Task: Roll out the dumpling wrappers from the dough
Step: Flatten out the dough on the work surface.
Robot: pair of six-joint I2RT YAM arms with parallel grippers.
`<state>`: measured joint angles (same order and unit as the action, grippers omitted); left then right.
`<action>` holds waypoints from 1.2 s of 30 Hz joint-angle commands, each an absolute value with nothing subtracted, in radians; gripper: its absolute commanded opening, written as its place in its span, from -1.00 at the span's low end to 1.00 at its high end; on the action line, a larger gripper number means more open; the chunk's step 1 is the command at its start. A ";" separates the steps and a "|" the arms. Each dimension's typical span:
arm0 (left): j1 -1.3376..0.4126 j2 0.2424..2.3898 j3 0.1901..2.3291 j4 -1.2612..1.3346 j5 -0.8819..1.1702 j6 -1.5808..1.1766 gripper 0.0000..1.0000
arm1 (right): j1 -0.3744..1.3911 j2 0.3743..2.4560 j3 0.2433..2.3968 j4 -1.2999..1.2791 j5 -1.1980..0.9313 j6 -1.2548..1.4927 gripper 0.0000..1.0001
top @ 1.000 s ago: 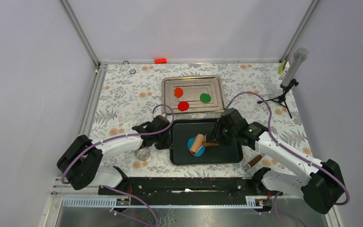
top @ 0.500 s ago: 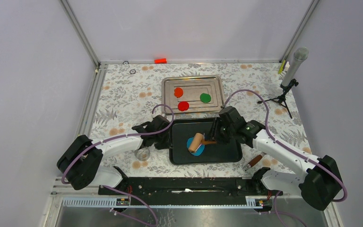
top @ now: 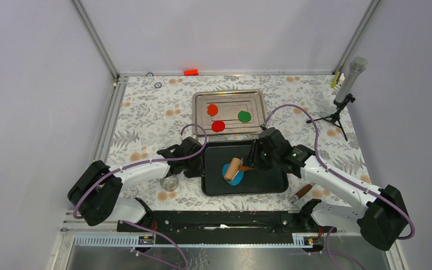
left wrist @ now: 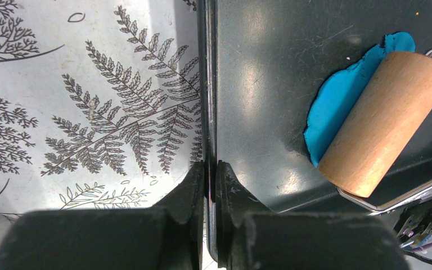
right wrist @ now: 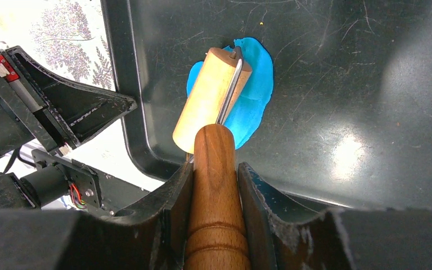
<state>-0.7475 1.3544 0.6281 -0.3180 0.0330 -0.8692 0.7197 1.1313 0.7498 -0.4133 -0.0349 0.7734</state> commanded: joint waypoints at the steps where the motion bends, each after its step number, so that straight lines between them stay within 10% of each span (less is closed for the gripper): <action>1: -0.755 1.310 0.677 -0.275 0.101 -0.857 -1.00 | 0.717 1.150 0.746 -0.487 0.181 0.696 -1.00; 23: -0.754 1.297 0.684 -0.275 0.104 -0.851 -1.00 | 0.716 0.930 0.925 -0.545 0.028 0.691 -1.00; 36: -0.755 1.308 0.706 -0.287 0.141 -0.811 -1.00 | 0.714 1.154 0.966 -0.592 -0.118 0.480 -1.00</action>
